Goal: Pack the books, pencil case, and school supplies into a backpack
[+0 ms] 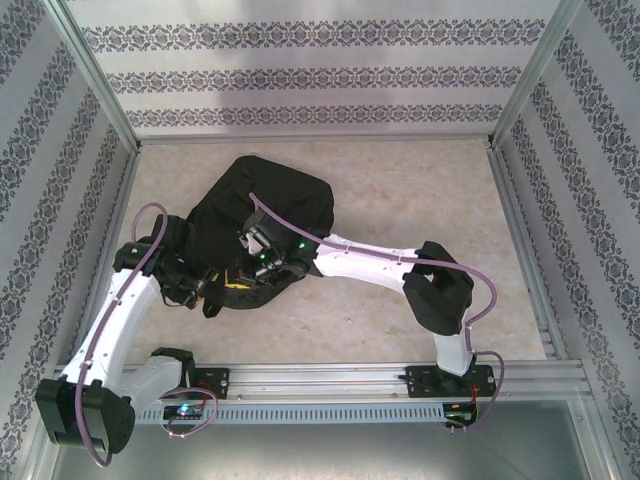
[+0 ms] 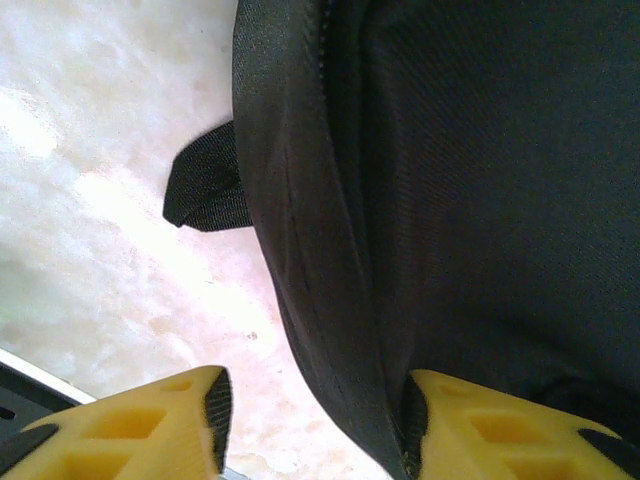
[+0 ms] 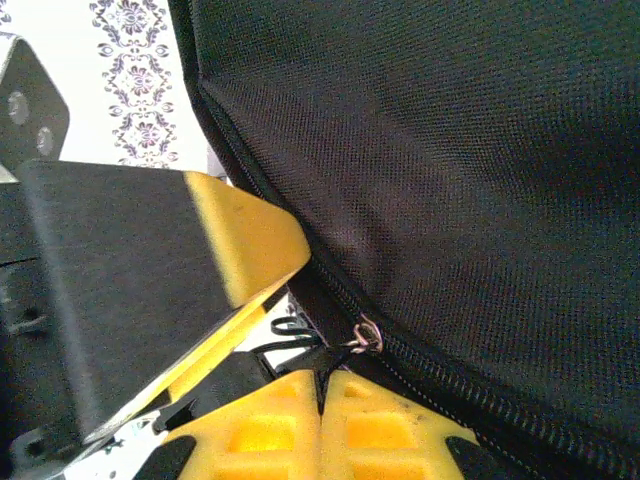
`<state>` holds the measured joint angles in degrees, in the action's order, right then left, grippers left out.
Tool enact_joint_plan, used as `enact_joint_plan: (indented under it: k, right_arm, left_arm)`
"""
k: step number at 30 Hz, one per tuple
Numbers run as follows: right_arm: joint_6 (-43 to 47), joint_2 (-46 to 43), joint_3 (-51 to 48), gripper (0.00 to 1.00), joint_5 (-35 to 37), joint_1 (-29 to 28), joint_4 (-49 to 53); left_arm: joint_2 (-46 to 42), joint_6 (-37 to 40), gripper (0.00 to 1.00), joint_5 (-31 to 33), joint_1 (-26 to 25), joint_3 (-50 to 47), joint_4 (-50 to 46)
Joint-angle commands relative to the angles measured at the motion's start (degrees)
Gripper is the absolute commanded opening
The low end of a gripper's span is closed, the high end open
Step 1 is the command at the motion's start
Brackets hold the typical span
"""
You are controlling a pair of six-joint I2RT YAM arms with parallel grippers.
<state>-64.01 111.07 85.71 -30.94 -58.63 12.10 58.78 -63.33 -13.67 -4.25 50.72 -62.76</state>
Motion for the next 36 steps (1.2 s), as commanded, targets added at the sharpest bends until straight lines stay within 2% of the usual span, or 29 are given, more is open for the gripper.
enact_joint_plan:
  k: [1,3,9,12,15,29,36]
  right_arm:
    - [3.0,-3.1,0.2,0.00,-0.1,0.0,1.6]
    - [3.9,-3.7,-0.1,0.00,0.2,-0.1,2.8]
    - [8.8,-5.8,-1.1,0.00,1.1,-0.3,8.1]
    - [12.2,-7.3,-1.8,0.00,2.6,-0.3,11.9]
    - [15.0,-8.7,-2.8,0.00,3.8,-0.1,15.2]
    - [20.4,-13.1,-8.6,0.00,3.9,6.2,20.8]
    - [25.6,-13.9,-7.0,0.00,7.0,9.3,27.1]
  left_arm:
    - [0.4,-0.3,0.44,1.5,0.5,-0.3,2.3]
    - [0.7,0.1,0.39,1.7,0.5,-0.7,3.1]
    - [0.8,0.6,0.13,3.1,0.5,-2.2,3.7]
    - [0.2,1.3,0.04,4.4,0.5,-1.7,3.1]
    - [-0.2,1.7,0.00,5.0,0.6,-1.5,3.0]
    - [-0.3,3.2,0.00,6.2,0.6,-1.3,2.4]
    - [-1.1,4.7,0.00,8.5,0.6,0.1,1.1]
